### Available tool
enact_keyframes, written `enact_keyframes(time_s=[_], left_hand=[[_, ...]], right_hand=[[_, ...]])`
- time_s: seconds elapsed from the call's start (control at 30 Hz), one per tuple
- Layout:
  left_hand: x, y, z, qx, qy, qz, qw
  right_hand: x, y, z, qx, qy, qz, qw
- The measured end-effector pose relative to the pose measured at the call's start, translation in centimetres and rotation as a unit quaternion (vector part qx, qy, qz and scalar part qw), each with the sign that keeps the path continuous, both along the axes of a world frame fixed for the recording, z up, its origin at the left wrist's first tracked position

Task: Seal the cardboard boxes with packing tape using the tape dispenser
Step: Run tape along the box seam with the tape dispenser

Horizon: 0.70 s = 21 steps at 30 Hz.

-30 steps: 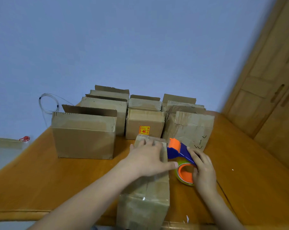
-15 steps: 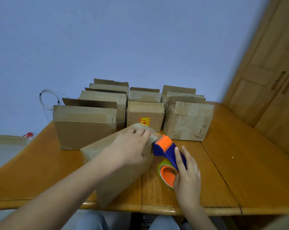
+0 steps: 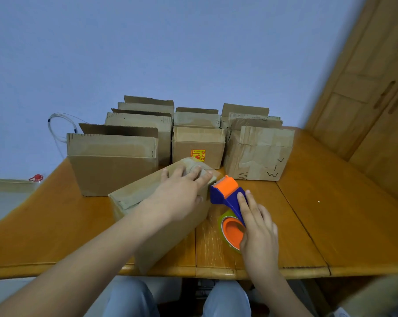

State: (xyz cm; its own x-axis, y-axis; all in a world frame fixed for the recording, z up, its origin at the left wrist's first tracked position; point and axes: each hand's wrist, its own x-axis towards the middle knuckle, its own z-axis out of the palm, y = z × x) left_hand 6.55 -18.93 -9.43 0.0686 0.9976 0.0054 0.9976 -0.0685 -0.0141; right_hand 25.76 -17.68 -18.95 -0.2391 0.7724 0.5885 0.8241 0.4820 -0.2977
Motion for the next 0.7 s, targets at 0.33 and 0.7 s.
enact_keyframes(time_s=[0.33,0.7], left_hand=[[-0.3,0.1,0.3,-0.018,0.01,-0.008,1.0],[-0.2,0.0,0.3,-0.009,0.017,-0.008,1.0]], right_hand=[[1.3,-1.9,3.7,-0.144,-0.15,-0.002,0.978],[1.0,-1.4,6.8,-0.141,-0.249,0.002,0.958]])
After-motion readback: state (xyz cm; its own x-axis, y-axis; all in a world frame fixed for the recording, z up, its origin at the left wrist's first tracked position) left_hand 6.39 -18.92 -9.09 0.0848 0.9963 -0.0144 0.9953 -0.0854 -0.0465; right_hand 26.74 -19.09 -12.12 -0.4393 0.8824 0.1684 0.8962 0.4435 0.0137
